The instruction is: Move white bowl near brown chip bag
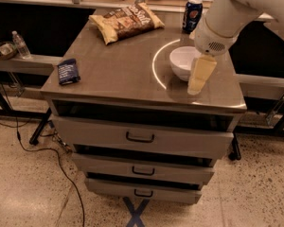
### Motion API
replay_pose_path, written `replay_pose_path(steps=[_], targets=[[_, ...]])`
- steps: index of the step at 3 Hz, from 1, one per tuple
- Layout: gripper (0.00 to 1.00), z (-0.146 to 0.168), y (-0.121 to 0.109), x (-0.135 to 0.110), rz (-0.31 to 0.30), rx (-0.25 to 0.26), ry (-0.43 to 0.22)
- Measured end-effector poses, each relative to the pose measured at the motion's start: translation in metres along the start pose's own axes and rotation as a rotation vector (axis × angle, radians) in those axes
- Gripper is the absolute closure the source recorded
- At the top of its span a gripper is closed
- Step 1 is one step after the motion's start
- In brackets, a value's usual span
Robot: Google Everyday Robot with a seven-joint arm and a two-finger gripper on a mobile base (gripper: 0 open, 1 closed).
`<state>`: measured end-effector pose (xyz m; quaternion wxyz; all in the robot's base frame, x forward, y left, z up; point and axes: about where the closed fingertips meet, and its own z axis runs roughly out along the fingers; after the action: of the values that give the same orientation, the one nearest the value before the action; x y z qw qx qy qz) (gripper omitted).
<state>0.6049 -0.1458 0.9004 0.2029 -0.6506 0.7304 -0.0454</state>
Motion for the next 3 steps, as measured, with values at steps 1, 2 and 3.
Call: replay_pose_path(steps=[1, 2, 3], targets=[[0.04, 0.028, -0.023, -0.004, 0.003, -0.002, -0.009], [0.26, 0.036, -0.029, 0.002, 0.019, -0.008, -0.012], [0.5, 0.036, -0.028, 0.011, 0.039, -0.008, -0.008]])
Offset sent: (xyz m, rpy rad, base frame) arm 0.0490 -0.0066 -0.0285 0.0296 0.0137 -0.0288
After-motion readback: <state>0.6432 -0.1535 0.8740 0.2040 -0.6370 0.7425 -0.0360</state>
